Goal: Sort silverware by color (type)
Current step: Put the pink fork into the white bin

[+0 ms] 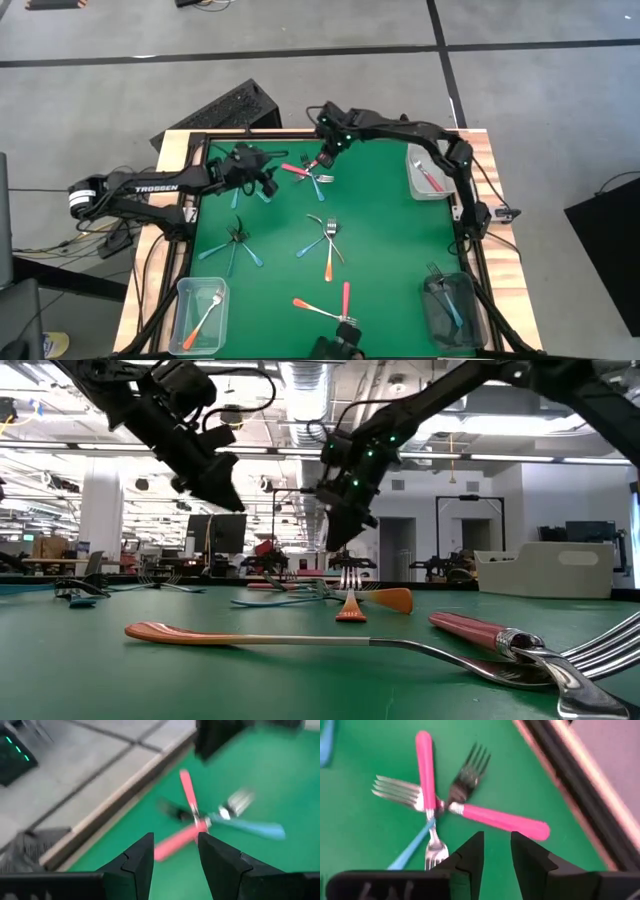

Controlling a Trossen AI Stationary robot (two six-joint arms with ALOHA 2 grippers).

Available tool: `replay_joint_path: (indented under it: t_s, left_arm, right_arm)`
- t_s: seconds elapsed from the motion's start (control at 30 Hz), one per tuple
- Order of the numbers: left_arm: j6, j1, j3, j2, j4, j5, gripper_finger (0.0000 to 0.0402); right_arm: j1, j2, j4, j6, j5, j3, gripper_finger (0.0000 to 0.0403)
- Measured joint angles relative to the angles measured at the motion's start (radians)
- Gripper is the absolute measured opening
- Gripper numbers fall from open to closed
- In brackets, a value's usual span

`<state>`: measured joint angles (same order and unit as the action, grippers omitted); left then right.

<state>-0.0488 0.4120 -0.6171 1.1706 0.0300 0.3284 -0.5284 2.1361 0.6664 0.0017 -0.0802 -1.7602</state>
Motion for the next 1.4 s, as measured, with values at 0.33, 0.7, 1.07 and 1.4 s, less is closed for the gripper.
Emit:
replay_joint_path:
  t_s: [0.33,0.7,1.07,1.4]
  left_arm:
    - [0.217,0.145,-0.068,0.253,-0.139,-0.371,0.0141]
    - [0.394,0.228,-0.415,0.564,0.273,-0.527,0.0141]
    - [0.423,0.247,-0.450,0.662,0.304,-0.376,0.0141]
    - [0.456,0.257,-0.453,0.729,0.312,-0.476,0.0116]
  right_arm:
    - [0.045,-0.092,0.098,-0.042,0.001,0.069,0.0119]
    - [0.053,-0.341,-0.017,-0.025,0.000,0.311,0.0119]
    - [0.066,-0.501,-0.185,0.045,0.000,0.573,0.0119]
    - [0.086,-0.500,-0.213,0.079,0.000,0.624,0.0119]
